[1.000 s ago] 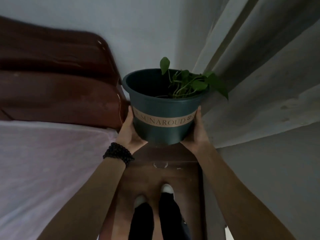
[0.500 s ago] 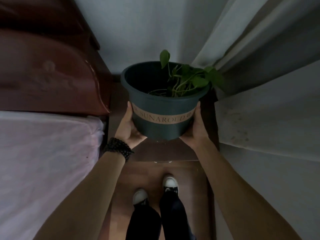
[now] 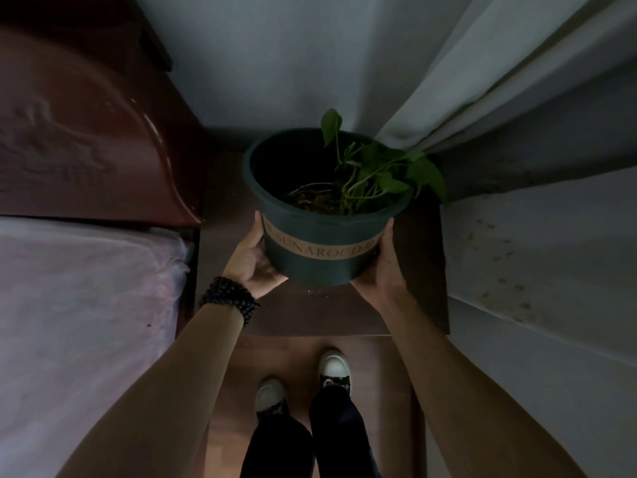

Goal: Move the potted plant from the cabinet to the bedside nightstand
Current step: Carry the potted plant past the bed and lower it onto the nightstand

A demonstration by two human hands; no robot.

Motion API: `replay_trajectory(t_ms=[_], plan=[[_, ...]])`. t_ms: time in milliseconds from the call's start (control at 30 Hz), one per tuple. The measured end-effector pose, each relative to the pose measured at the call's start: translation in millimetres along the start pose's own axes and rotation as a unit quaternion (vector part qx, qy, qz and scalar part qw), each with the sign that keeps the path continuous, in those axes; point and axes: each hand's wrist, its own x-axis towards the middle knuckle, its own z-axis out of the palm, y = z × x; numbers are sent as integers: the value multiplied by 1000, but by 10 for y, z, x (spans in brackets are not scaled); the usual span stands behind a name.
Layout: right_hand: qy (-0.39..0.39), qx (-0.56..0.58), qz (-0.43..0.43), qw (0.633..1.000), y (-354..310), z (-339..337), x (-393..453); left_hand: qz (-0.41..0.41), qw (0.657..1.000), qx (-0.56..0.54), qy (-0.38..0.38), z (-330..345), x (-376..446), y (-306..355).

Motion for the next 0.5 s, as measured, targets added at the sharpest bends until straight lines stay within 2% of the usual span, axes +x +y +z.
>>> replay_trajectory(t_ms=[400,500], plan=[[47,21,-53,997,-122,38,-165,18,997,13,69,139,-191,88],[58,37,-67,995,-175,105,-318,25,998,4,59,137,-339,50]])
